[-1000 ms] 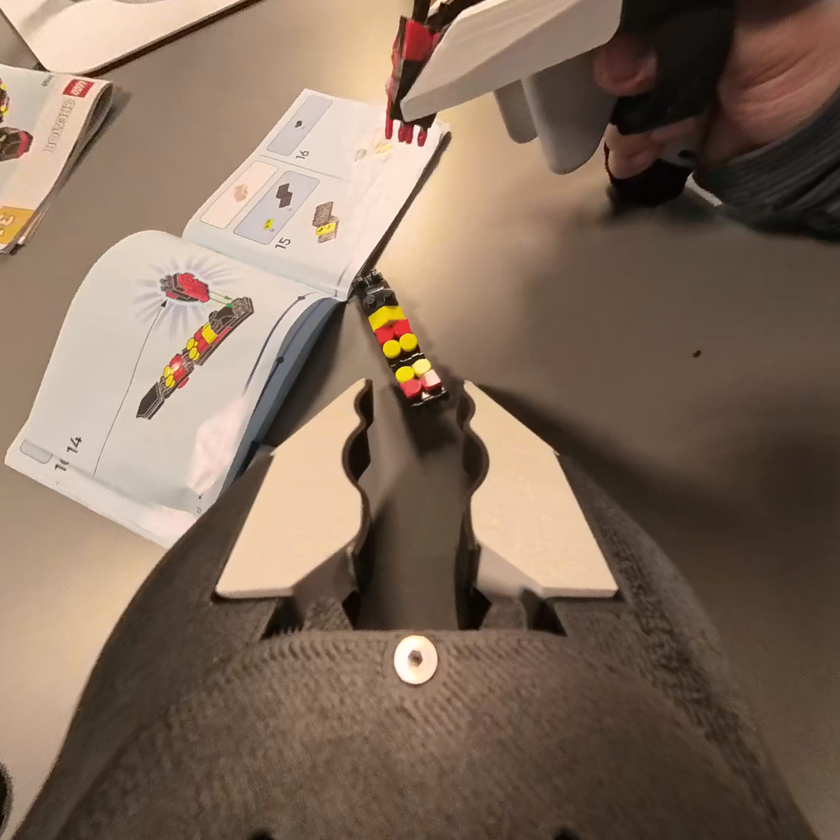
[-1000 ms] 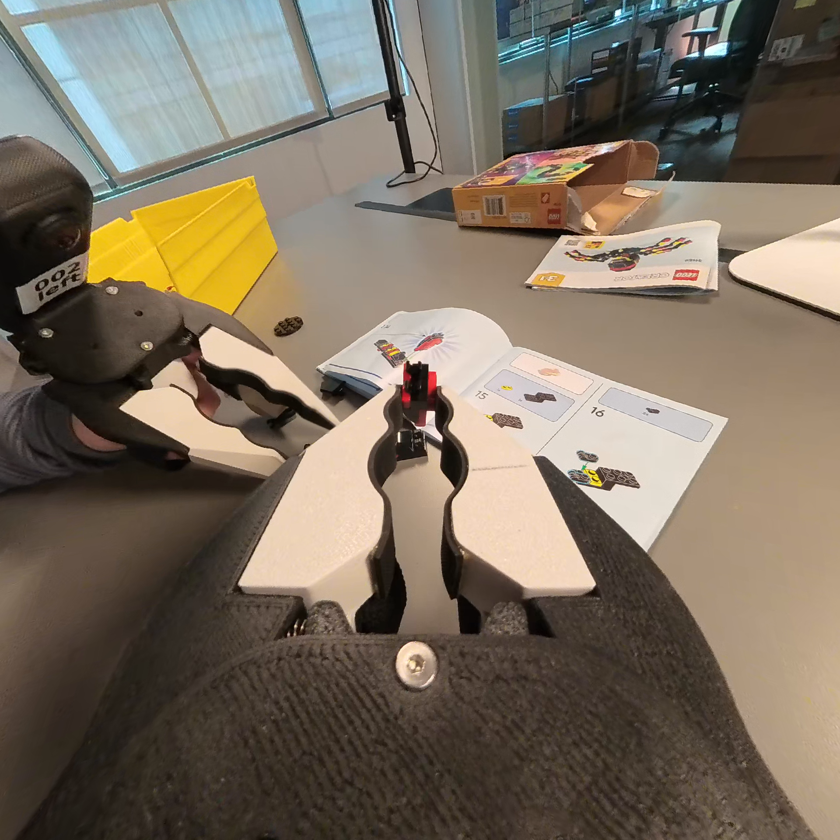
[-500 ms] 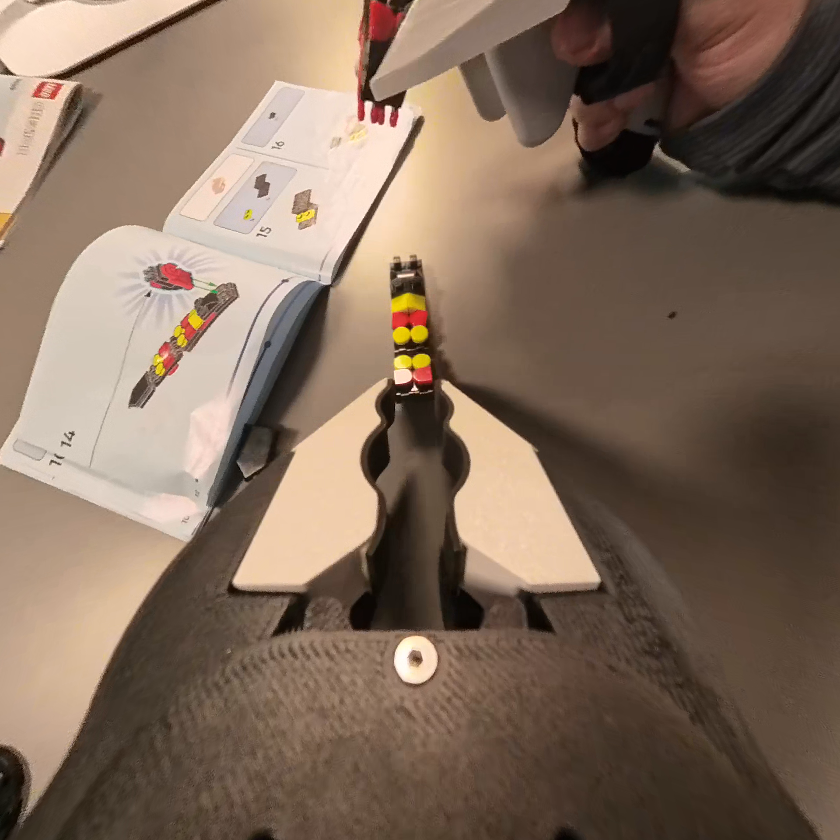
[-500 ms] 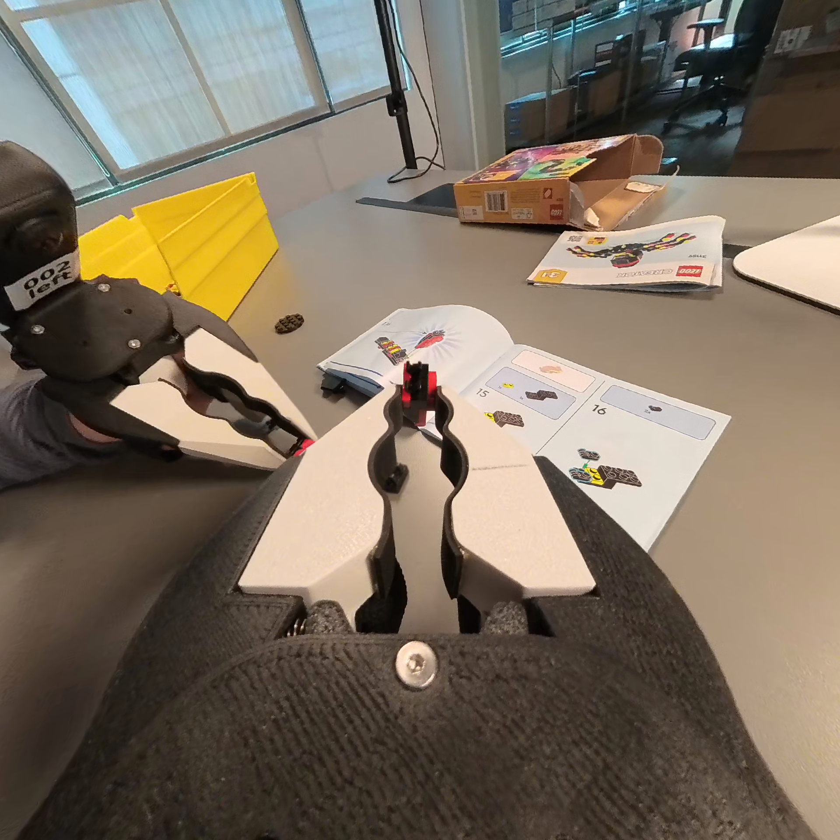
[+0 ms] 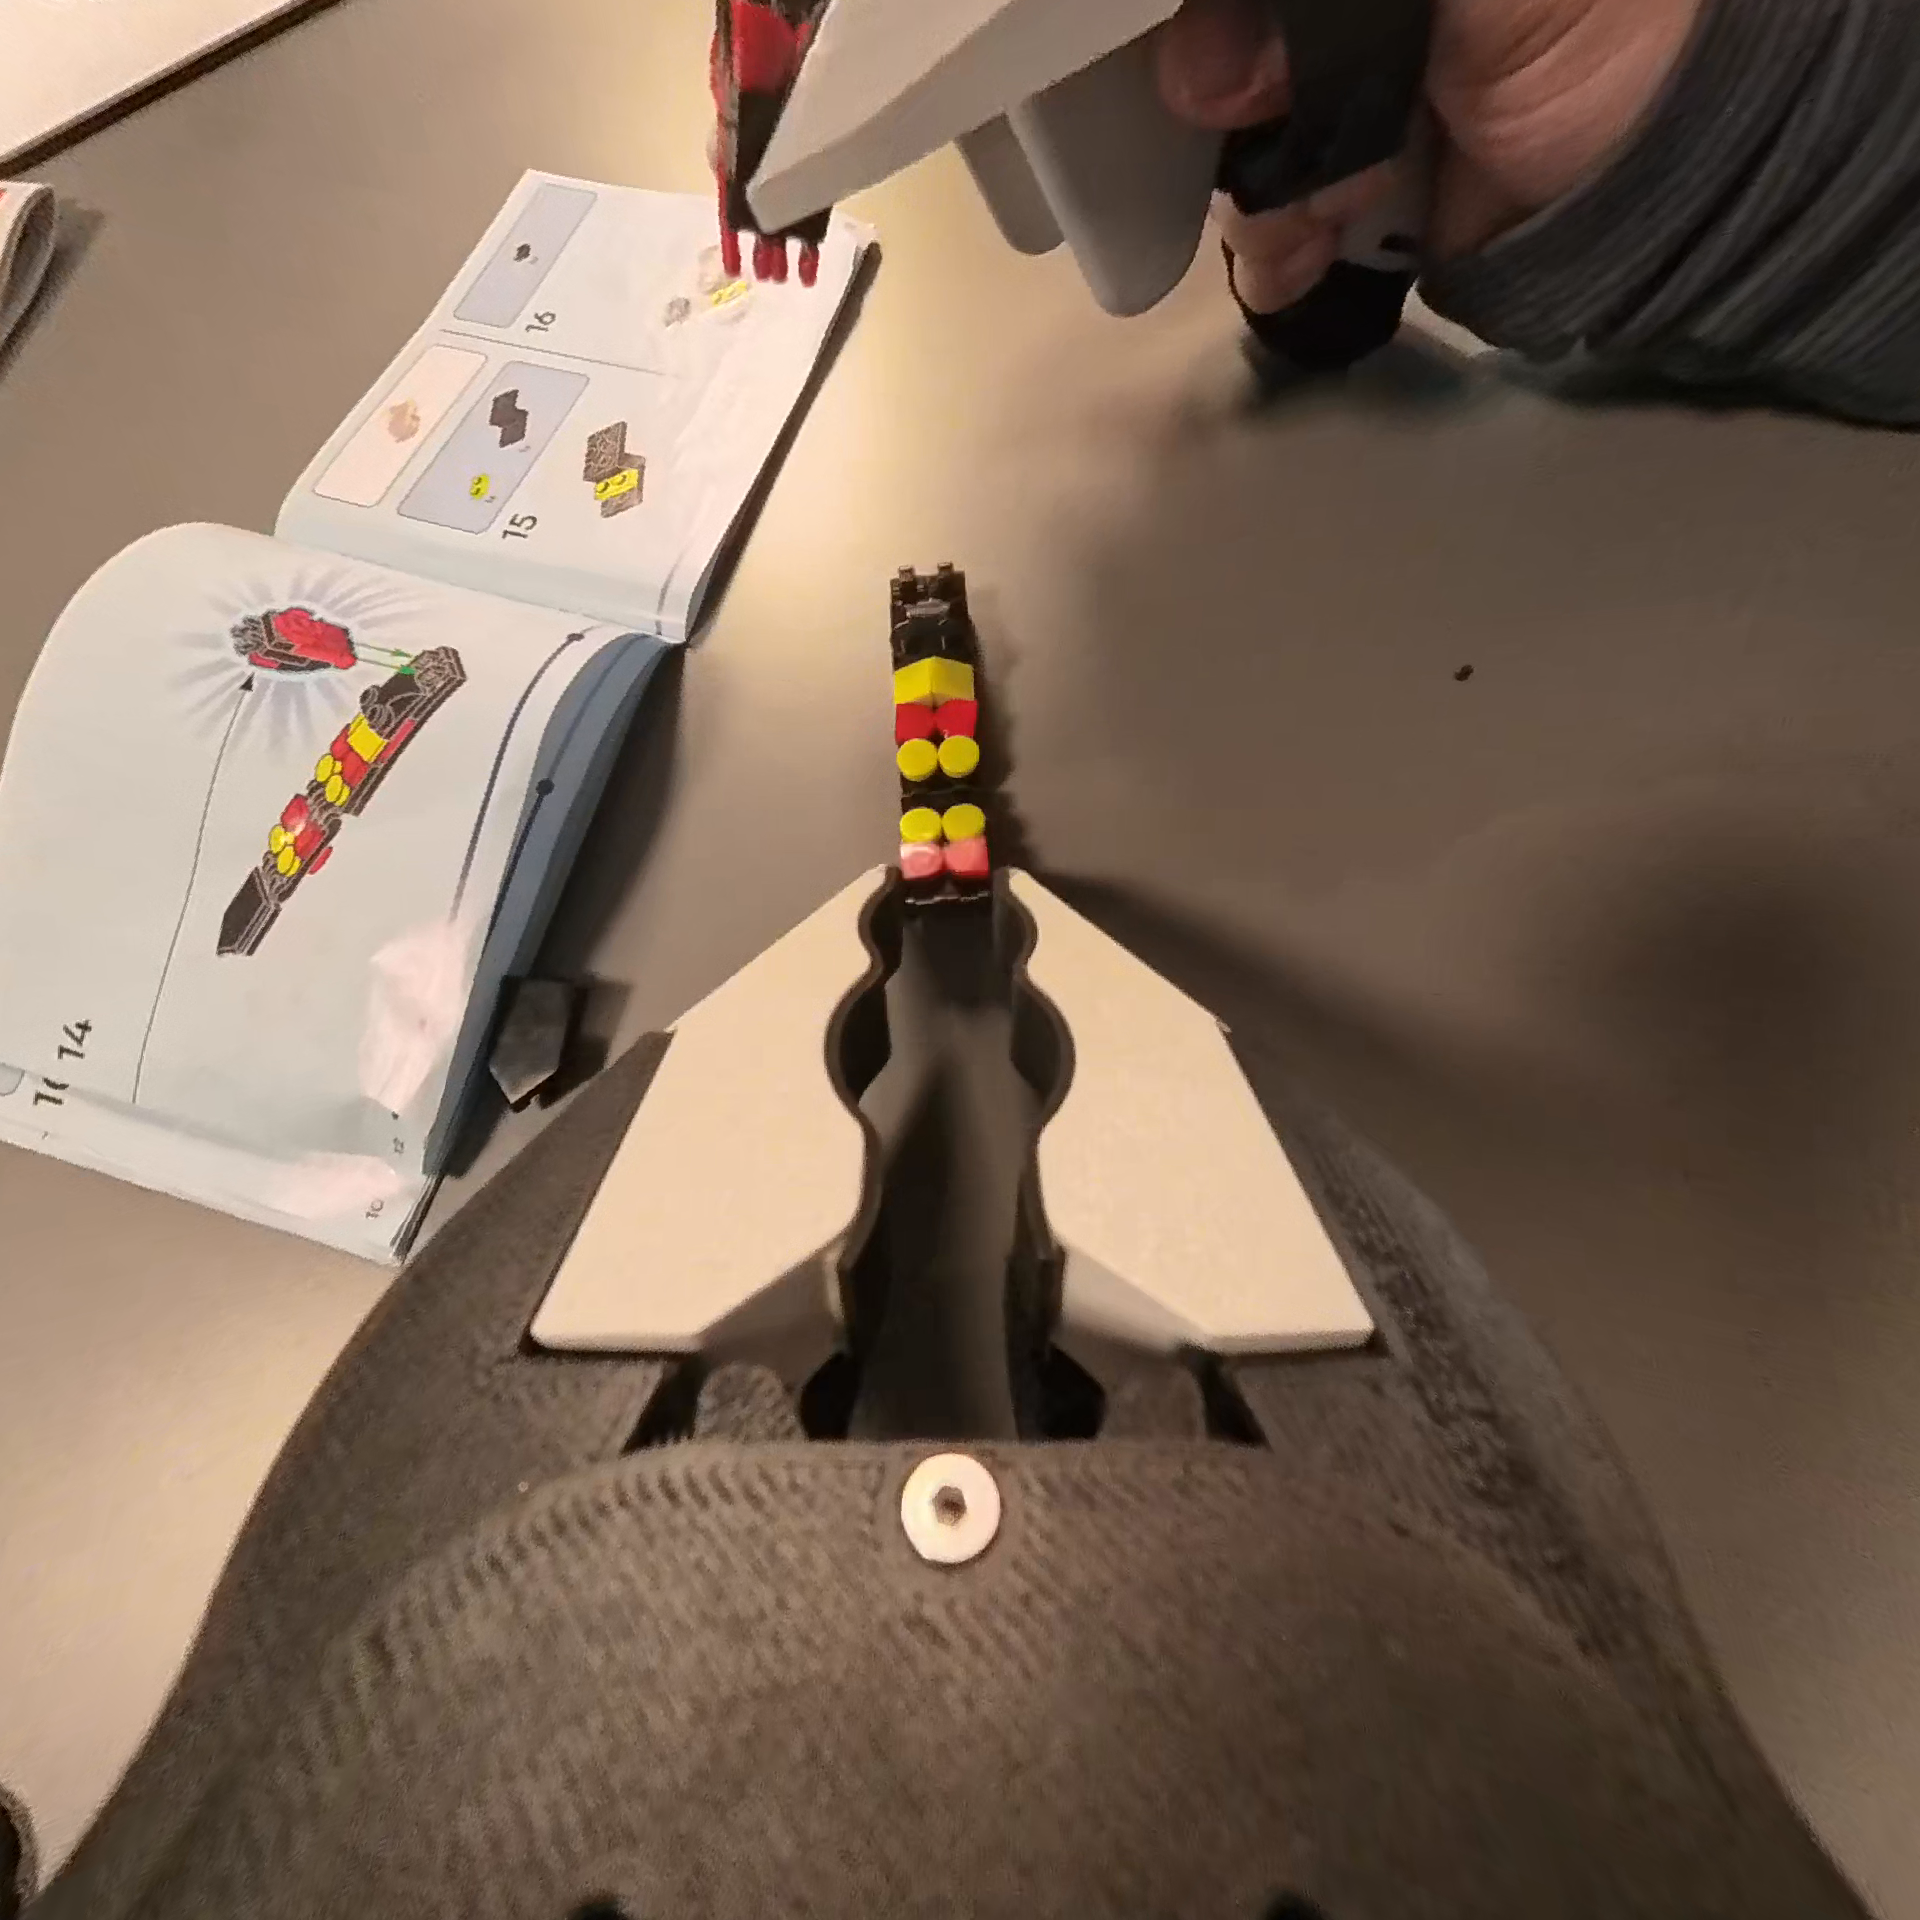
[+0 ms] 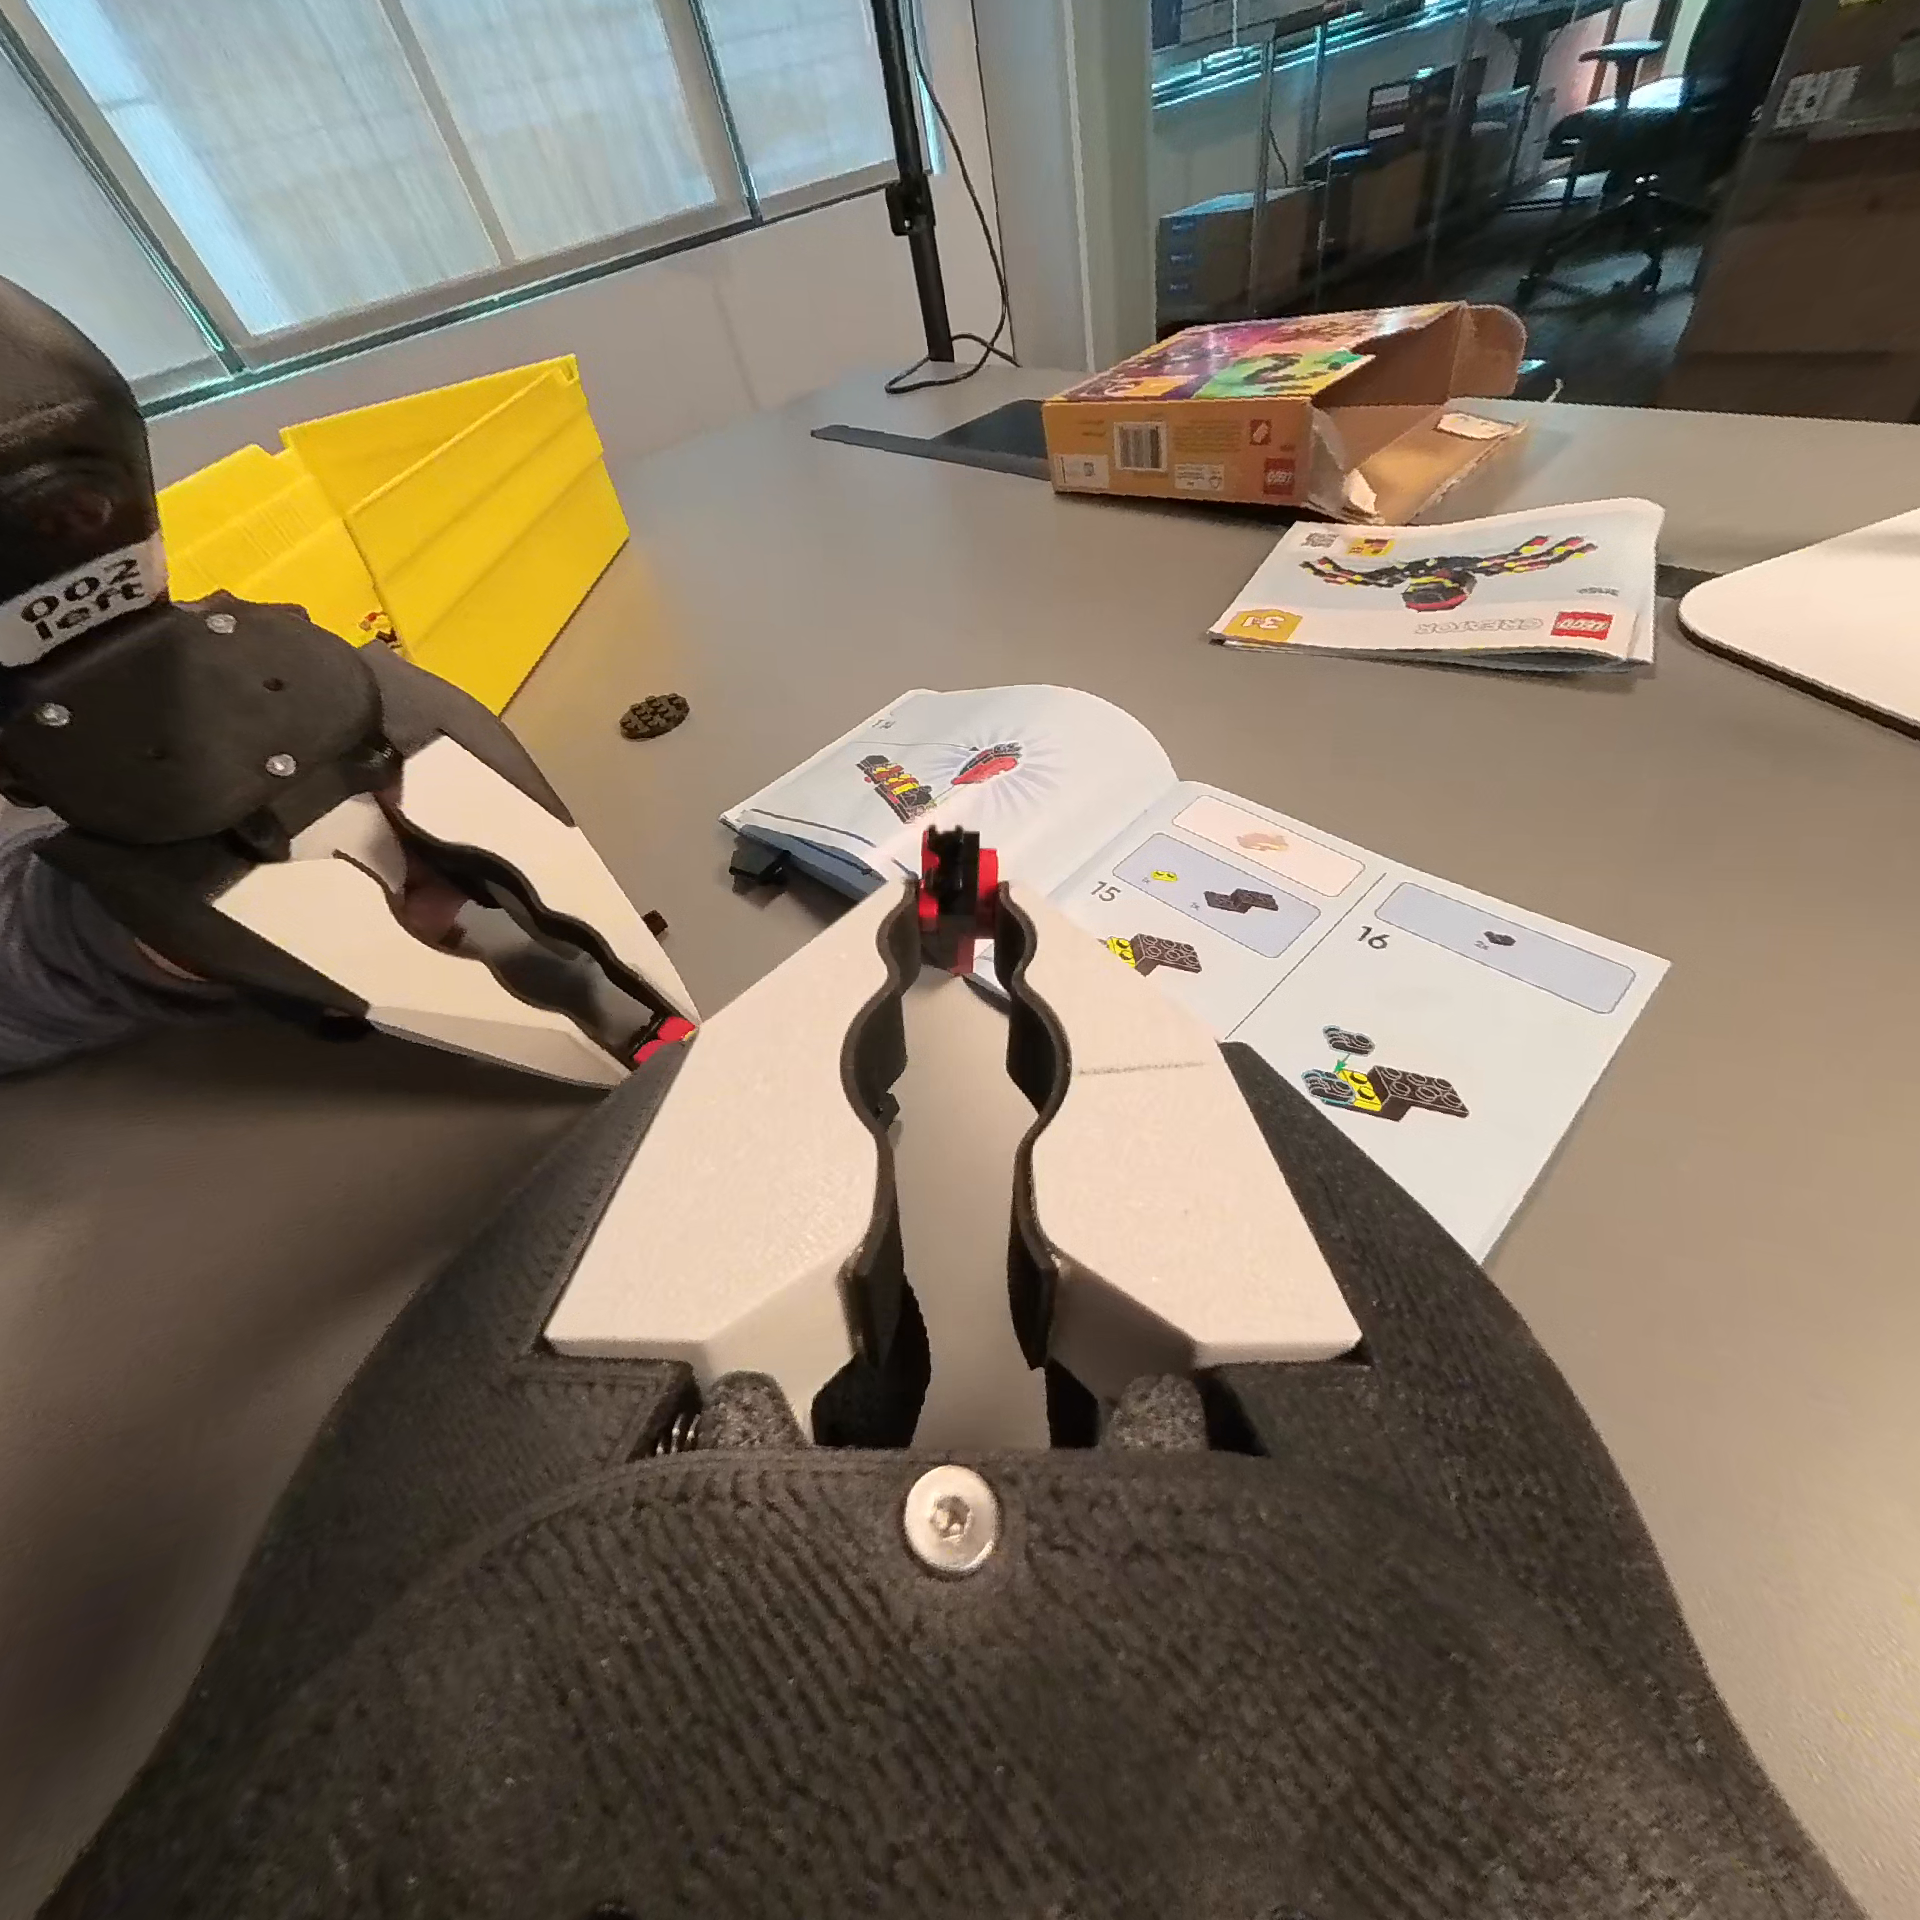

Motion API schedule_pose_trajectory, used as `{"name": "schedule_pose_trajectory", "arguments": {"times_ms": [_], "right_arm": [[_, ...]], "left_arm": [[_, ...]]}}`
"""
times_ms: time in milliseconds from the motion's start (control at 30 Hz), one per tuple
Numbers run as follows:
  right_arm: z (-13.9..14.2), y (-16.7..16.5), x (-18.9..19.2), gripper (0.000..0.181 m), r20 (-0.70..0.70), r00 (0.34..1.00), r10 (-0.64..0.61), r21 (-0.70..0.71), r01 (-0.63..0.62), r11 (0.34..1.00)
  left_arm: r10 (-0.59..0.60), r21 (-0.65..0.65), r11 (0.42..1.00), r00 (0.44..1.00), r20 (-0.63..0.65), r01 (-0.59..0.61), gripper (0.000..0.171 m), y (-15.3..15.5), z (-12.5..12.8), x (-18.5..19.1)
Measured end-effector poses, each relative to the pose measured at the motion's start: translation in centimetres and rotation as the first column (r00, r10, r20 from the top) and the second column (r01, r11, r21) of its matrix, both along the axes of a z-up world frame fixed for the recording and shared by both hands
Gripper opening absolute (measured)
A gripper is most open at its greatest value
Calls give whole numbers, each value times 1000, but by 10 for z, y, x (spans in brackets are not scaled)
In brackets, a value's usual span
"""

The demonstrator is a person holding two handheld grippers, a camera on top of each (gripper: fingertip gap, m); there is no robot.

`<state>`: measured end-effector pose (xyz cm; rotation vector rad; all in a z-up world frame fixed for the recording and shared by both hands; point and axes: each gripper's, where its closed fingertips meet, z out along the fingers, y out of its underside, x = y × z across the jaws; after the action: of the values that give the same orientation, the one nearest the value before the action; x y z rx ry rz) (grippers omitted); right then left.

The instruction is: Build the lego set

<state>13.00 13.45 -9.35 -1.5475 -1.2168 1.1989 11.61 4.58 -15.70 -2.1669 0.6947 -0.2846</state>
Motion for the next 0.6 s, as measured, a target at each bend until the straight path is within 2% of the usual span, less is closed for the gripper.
{"name": "schedule_pose_trajectory", "arguments": {"times_ms": [233,467,600], "right_arm": [[0,0,0,11,2,1000,1,-1,-1,1000],[-5,1,0,11,38,999,-8,-10,8,1000],[-11,0,-1,11,70,998,-9,-66,13,998]], "left_arm": [[0,1,1000,1000,-20,0,22,0,-2,0],[20,73,997,999,25,-22,50,14,11,7],[-35,49,998,998,-53,37,50,27,1,17]]}}
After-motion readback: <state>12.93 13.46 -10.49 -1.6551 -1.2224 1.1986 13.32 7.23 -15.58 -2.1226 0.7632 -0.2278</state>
